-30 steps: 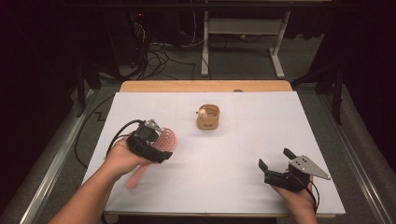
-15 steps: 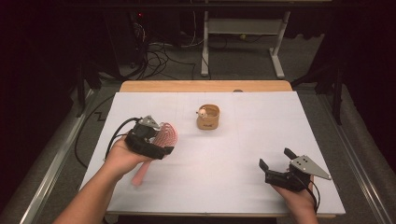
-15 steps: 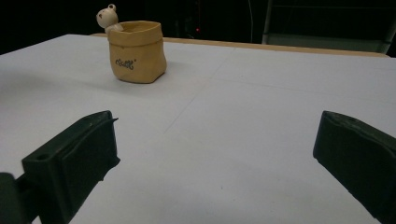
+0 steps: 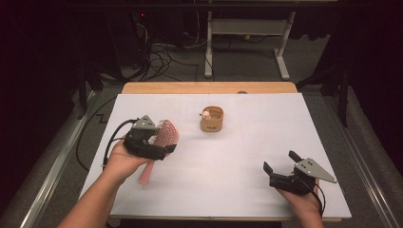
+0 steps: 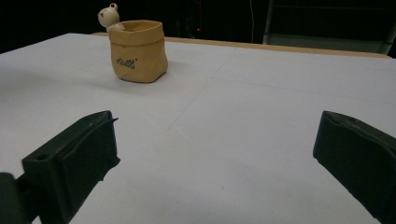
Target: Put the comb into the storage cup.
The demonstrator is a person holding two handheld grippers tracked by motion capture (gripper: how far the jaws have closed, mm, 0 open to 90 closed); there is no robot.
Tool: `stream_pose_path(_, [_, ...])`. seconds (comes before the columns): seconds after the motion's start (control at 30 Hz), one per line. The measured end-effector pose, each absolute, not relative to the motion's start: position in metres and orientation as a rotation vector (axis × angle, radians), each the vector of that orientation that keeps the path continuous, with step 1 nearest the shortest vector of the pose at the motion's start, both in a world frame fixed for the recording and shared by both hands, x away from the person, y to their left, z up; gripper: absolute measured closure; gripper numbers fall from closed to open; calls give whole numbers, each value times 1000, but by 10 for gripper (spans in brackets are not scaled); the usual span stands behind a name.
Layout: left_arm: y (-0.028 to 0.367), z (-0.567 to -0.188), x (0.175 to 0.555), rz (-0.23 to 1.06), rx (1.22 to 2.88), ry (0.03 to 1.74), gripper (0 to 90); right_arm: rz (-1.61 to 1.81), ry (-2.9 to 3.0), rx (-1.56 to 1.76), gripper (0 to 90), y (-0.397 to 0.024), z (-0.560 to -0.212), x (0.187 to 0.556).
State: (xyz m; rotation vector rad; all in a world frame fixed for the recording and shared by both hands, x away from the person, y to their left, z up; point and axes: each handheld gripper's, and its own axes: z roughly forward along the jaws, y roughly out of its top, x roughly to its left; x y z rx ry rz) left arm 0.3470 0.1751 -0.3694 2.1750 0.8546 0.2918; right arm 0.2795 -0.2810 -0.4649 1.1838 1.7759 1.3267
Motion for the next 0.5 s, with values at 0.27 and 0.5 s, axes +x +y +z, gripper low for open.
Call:
stream_pose_path(0.27, [176, -370, 343, 350, 2073, 848, 201, 1331, 1777, 1182, 4, -281, -465, 280])
stream_pose_path(0.5, [176, -368, 338, 424, 1963, 848, 201, 1333, 1779, 1179, 4, -280, -465, 279])
